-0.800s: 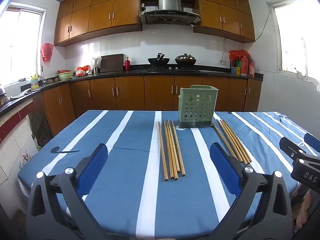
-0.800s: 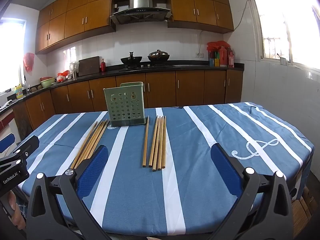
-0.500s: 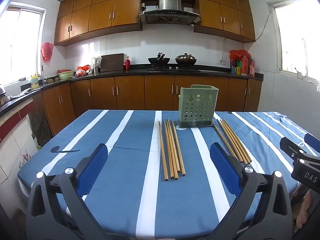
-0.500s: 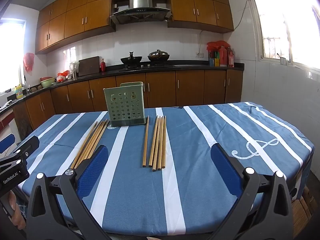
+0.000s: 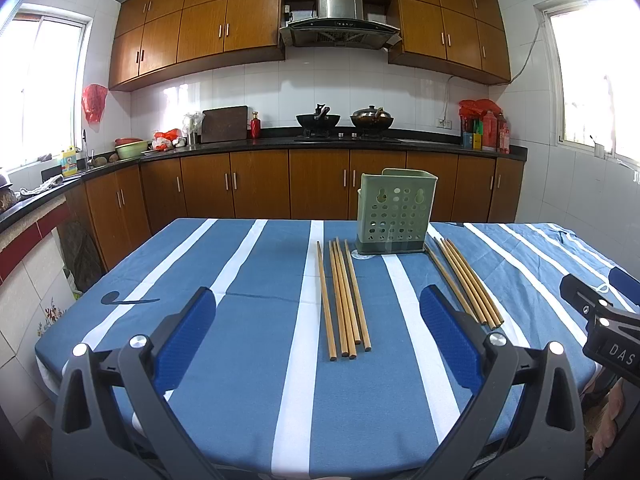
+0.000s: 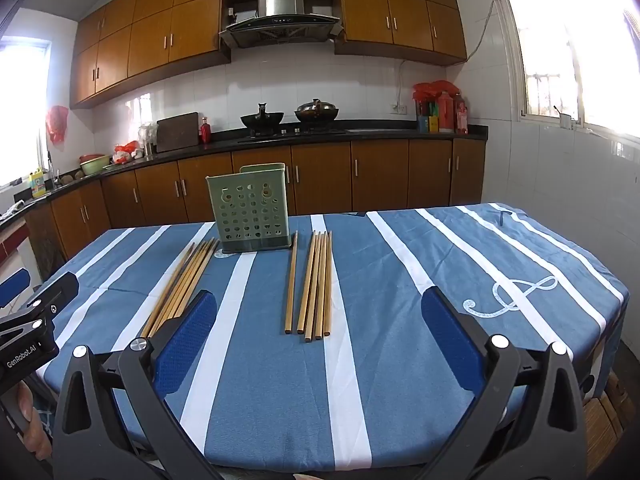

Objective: Organize utensils

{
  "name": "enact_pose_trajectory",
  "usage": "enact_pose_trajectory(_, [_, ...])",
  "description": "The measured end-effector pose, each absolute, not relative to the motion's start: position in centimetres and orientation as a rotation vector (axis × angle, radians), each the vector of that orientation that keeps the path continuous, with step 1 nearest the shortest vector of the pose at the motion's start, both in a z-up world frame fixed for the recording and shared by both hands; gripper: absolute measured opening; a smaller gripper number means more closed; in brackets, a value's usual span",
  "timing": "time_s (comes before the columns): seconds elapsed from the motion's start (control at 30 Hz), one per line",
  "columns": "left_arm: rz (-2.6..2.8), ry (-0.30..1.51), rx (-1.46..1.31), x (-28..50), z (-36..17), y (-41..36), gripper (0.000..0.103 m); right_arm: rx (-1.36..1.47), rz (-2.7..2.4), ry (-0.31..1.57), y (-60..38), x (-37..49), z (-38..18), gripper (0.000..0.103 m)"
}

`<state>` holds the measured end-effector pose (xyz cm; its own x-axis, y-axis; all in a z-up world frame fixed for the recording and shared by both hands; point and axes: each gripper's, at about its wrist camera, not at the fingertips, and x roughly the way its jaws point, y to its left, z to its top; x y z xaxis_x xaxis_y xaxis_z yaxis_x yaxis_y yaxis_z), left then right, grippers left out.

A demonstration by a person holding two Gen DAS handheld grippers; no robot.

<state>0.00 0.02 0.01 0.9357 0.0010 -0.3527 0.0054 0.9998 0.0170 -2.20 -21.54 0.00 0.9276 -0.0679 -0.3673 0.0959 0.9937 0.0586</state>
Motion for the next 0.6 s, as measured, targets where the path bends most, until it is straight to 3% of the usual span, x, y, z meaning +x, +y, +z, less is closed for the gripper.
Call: enact_pose_trajectory(0.6, [-0.003, 0.362, 0.017, 0.03, 0.0, 0.03, 0.099, 0.077, -0.083, 0.374, -21.62, -2.25, -0.12, 0.101])
